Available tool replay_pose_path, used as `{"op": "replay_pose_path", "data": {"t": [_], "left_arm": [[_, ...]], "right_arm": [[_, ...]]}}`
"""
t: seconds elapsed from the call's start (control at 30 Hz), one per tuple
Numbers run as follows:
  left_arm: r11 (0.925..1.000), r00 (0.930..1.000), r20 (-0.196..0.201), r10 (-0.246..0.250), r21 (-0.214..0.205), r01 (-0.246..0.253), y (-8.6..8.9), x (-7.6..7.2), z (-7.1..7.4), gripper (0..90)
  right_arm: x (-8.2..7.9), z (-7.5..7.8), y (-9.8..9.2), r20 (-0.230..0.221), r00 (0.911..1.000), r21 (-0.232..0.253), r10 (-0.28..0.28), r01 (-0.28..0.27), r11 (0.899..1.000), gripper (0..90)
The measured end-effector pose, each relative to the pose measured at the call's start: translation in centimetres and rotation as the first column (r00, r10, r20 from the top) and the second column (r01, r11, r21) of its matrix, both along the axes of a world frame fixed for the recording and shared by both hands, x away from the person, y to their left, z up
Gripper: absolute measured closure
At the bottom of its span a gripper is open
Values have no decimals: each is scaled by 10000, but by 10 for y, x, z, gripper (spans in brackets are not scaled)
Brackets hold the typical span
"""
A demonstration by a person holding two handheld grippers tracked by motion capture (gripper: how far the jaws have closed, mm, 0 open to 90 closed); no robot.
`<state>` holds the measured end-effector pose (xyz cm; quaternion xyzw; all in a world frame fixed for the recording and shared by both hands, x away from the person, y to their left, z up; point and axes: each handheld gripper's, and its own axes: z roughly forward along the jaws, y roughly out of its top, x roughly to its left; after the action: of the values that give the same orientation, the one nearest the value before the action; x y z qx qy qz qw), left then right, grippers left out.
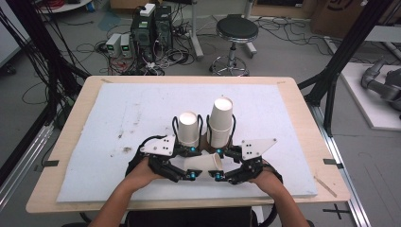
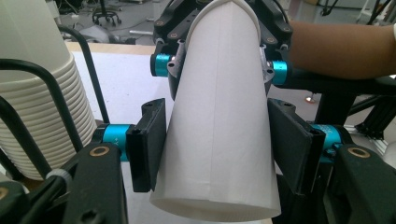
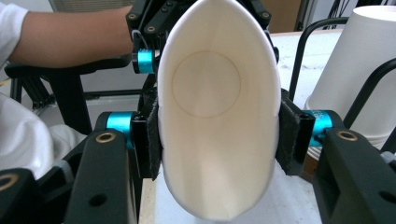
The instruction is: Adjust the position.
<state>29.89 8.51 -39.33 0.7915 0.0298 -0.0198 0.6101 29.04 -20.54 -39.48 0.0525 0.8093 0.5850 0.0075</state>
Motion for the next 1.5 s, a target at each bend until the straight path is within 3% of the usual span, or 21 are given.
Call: {"op": "replay_pose_path", "data": {"t": [0.27, 0.3, 0.33, 0.47, 0.53, 0.73, 0.97, 1.07, 1.1, 1.3, 1.5], "left_arm": [[9966, 9995, -279, 145, -803, -167, 3, 2, -6, 394], [9937, 9992, -333, 241, -1086, -276, 5, 3, -8, 394], [9937, 9992, -333, 241, -1086, -276, 5, 3, -8, 394], [9837, 9977, -596, 317, -1751, -417, 8, 6, -10, 391], [9842, 9982, -541, 251, -1736, -342, 7, 4, -11, 390], [9855, 9986, -507, 165, -1676, -248, 6, 4, -12, 392], [9952, 9990, -352, 263, -938, -295, 2, 1, -16, 383], [9966, 9973, -271, 686, -433, -697, 0, 1, -16, 340], [9957, 9956, -209, 918, -109, -920, -2, 0, -14, 263], [9958, 9960, 348, 828, 375, -841, -6, -5, -9, 257], [9959, 9968, 469, 643, 599, -671, -10, -6, -13, 323]], "right_arm": [[2, 2, -3, -331, 9967, 951, -745, 773, 9925, 242], [2, 2, -4, -395, 9961, 1015, -790, 826, 9914, 234], [2, 2, -4, -455, 9957, 1052, -809, 853, 9908, 231], [2, 1, -3, -473, 9959, 941, -773, 815, 9922, 226], [2, 0, 0, -487, 9960, 932, -748, 791, 9925, 229], [2, 1, -2, -346, 9976, 937, -597, 627, 9936, 346], [1, 2, -2, -109, 9996, 535, -273, 279, 9982, 424], [1, 1, -2, -50, 9995, 467, -321, 323, 9984, 424], [1, 2, -2, -52, 9992, 394, -392, 394, 9984, 421], [1, 2, 0, -119, 9988, 106, -475, 476, 9988, 418], [0, 2, 3, -26, 9994, -32, -346, 346, 9994, 415]]}}
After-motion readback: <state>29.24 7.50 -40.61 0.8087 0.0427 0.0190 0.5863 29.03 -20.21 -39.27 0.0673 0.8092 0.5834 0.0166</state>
